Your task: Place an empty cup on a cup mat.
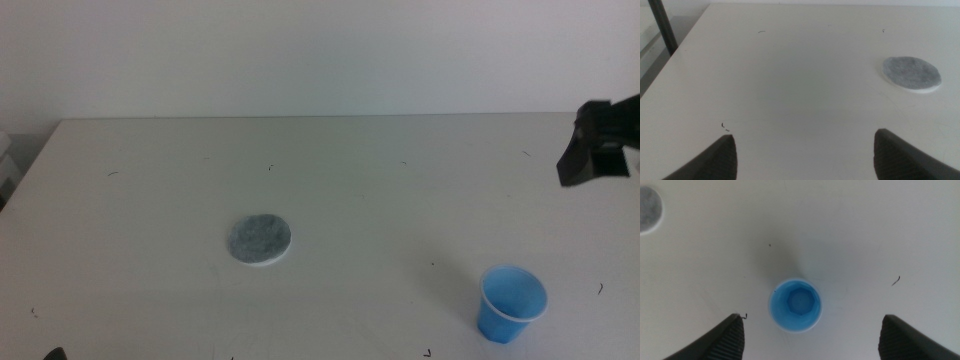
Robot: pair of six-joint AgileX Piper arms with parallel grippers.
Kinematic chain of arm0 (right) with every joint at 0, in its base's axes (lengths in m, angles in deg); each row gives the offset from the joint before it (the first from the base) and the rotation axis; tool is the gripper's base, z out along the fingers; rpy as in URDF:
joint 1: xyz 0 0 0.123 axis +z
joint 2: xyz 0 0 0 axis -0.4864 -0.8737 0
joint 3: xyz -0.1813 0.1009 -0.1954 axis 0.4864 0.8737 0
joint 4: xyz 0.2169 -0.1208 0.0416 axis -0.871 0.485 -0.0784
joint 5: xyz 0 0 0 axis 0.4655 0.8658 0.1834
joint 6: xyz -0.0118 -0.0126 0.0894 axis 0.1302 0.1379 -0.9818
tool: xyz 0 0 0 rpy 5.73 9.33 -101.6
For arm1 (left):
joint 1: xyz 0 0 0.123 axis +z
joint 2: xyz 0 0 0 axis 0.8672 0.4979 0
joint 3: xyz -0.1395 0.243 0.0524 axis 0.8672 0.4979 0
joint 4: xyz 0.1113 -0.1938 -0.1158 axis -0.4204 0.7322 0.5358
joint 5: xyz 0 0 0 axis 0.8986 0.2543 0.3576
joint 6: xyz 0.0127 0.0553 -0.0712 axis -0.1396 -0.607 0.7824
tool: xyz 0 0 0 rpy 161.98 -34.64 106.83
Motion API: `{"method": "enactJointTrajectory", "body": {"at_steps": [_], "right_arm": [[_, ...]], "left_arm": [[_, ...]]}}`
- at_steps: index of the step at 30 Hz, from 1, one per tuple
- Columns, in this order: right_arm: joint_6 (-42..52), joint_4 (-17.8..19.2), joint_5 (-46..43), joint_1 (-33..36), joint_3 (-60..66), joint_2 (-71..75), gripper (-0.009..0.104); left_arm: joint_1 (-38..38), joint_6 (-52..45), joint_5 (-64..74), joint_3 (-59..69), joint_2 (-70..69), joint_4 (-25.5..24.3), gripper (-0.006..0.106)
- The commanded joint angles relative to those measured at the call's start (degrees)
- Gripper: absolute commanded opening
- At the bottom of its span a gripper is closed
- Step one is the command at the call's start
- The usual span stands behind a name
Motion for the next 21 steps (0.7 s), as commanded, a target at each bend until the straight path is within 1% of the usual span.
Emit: {"method": "enactJointTrajectory", "body": {"at_steps": [1,7,12,16,21], "right_arm": [[-2.4,2.5,2.0,1.4,0.5,0.6,0.082],[-6.2,2.3,-1.1,1.6,6.6,-0.8,0.082],[-6.6,1.2,-4.6,1.6,11.5,-3.1,0.082],[-6.6,1.1,-7.1,1.6,14.9,-5.4,0.082],[-7.5,1.5,-13.8,1.6,18.6,-7.5,0.082]], "left_arm": [[0.1,0.6,-3.9,-0.3,-0.6,0.0,0.105],[0.1,0.6,-3.9,-0.3,-0.6,0.0,0.105],[0.1,0.6,-3.9,-0.3,-0.6,0.0,0.105],[0.1,0.6,-3.9,-0.3,-0.6,0.0,0.105],[0.1,0.6,-3.9,-0.3,-0.6,0.0,0.105]]}}
